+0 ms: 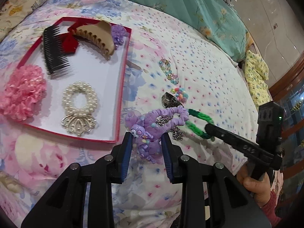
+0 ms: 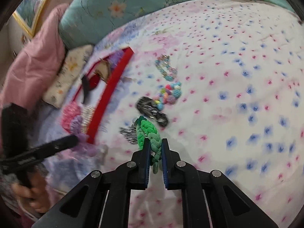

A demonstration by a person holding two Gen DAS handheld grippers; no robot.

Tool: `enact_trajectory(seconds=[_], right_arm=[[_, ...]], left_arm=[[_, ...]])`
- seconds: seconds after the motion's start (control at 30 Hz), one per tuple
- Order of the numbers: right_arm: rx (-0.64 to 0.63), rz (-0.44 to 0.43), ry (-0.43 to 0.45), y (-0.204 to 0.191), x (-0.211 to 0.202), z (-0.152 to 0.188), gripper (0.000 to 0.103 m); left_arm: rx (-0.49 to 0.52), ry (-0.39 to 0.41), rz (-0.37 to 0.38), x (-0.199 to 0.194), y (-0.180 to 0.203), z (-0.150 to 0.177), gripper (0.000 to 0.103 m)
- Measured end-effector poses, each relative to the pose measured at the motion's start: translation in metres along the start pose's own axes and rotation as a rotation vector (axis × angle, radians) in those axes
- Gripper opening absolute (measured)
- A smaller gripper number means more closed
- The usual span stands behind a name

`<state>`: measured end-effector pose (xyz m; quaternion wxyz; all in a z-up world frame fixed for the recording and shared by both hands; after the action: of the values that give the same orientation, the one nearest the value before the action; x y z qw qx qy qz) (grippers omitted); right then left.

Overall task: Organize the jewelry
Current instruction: 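Grasp the purple cartoon scrunchie with the left gripper while the right gripper grasps the green braided bracelet, then carry the purple scrunchie with the left gripper while the right gripper carries the green bracelet into the box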

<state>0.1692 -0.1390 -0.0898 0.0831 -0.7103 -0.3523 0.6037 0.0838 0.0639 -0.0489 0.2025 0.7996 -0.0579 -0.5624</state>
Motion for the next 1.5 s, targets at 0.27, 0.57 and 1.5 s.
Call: enact_trajectory(seconds=[0.27, 0.57, 1.5], right_arm=[[-0.042, -0.065, 0.033, -0.040, -0.011, -0.002, 0.010], [-0.111, -0.101, 0.020, -0.084, 0.007, -0.013, 0.010], [-0.170, -0.100, -0.013, -0.152, 0.071, -0.078, 0.011]], left_arm=[[-0.032, 0.053, -0.020, -0.023, -0.016, 0.005, 0.029], [-0.115, 0.109, -0.043, -0.047, -0.058, 0.006, 0.029], [-0.120, 0.175, -0.157, -0.064, -0.122, -0.050, 0.029]])
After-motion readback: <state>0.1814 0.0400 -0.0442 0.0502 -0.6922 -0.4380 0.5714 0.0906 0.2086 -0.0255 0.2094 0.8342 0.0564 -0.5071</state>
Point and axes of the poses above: each gripper's, at about its wrist camera, not at the fingertips, and x roughly the way its jaws point, y to its right, z to its underside, the point moved 4 cm from there along x, roughly the way its jaws point, and after that the axes turned 12 degrees about -y, right-handed, at the moved point
